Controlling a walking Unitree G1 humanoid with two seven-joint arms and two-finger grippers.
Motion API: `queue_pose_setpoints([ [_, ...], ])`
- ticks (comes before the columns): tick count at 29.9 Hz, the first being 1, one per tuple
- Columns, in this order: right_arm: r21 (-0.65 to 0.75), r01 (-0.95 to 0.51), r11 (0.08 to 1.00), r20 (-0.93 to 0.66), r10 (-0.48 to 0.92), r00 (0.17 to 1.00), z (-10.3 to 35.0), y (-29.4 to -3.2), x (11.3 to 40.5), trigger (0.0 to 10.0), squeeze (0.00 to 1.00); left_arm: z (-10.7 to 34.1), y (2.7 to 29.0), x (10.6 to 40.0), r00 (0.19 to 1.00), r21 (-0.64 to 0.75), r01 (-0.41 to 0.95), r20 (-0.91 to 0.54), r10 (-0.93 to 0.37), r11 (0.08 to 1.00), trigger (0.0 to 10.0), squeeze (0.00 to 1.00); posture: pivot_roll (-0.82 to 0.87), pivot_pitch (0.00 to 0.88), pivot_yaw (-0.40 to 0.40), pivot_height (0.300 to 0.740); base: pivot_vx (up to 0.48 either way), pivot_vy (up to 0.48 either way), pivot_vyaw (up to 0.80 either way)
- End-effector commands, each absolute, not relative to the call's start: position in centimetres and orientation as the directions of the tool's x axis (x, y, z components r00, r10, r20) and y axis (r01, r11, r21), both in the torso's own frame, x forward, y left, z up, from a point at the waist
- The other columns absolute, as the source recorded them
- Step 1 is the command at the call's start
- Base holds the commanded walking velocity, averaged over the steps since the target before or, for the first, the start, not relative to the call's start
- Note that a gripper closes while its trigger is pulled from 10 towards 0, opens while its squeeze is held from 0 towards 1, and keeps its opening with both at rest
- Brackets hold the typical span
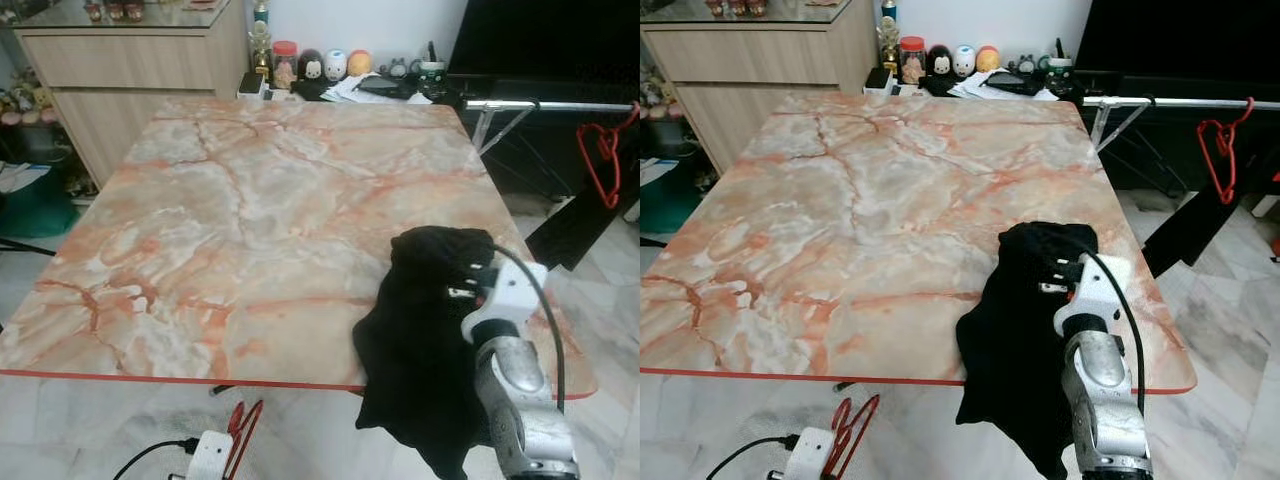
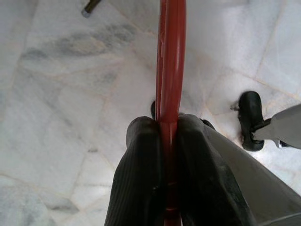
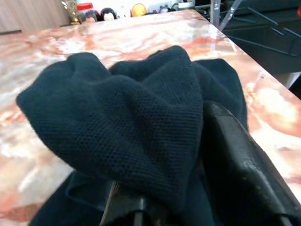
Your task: Hang hanger
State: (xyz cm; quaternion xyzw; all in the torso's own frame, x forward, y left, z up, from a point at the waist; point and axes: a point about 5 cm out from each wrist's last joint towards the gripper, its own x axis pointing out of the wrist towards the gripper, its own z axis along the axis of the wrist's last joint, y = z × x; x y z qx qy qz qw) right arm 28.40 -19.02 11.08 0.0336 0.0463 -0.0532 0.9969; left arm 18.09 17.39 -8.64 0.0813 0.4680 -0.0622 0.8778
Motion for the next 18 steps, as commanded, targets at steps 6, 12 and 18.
queue_pose_setpoints([
  [6,0.059,0.122,0.991,-0.114,-0.115,0.987,11.4,-19.3,28.0,10.0,1.00,-8.7,16.3,18.3,0.540,0.076,0.202,-0.841,-0.046,0.976,10.0,0.00,0.03,0.040,-0.042,0.740,0.000,0.000,0.00],
  [12,0.046,0.126,0.991,-0.137,-0.119,0.983,11.5,-19.4,27.7,10.0,1.00,-8.6,15.3,18.7,0.538,0.072,0.205,-0.842,-0.050,0.976,10.0,0.00,0.03,0.047,-0.043,0.740,0.000,0.000,0.00],
  [18,0.043,0.122,0.992,-0.149,-0.114,0.982,11.4,-19.2,27.4,10.0,1.00,-8.5,14.0,18.9,0.537,0.063,0.209,-0.841,-0.061,0.976,10.0,0.00,0.03,0.053,-0.045,0.740,0.000,0.000,0.00],
])
